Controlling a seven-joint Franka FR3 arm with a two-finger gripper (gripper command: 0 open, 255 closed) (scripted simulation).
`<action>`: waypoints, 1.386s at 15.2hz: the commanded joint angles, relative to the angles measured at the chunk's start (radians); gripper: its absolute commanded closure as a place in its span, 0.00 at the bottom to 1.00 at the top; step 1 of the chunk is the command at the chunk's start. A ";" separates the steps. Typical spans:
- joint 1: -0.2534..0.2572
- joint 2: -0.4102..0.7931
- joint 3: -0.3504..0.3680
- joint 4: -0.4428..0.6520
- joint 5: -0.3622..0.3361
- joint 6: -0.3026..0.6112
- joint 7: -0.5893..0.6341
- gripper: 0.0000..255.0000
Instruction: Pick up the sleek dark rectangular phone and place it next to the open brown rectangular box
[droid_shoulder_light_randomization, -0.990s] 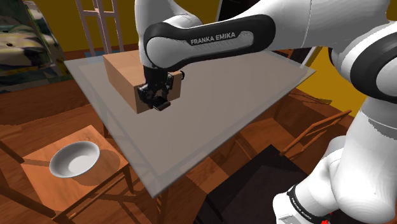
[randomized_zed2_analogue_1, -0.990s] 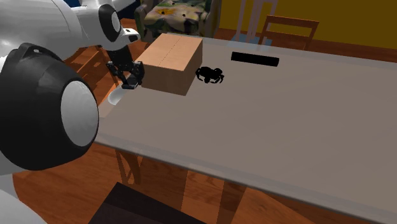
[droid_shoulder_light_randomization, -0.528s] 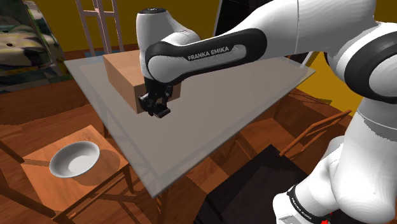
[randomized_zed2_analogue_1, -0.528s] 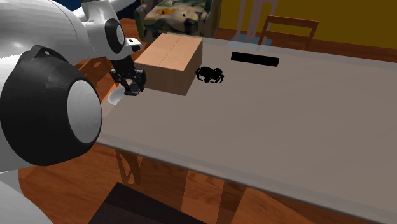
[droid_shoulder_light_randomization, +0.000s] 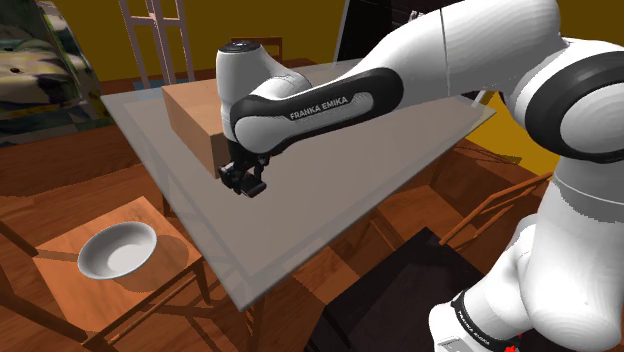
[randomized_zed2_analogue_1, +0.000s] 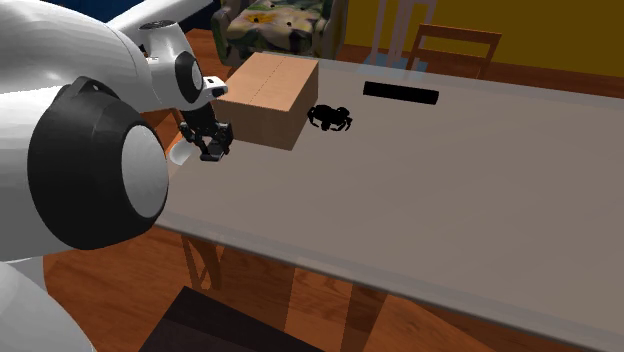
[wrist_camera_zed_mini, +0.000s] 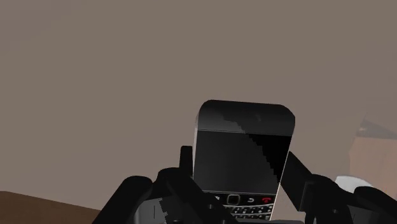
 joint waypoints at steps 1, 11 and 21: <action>0.000 0.011 -0.002 -0.011 -0.003 0.023 0.002 1.00; 0.000 0.024 -0.003 -0.022 -0.006 0.047 0.005 0.00; 0.001 -0.029 0.004 0.032 0.007 -0.061 -0.004 0.00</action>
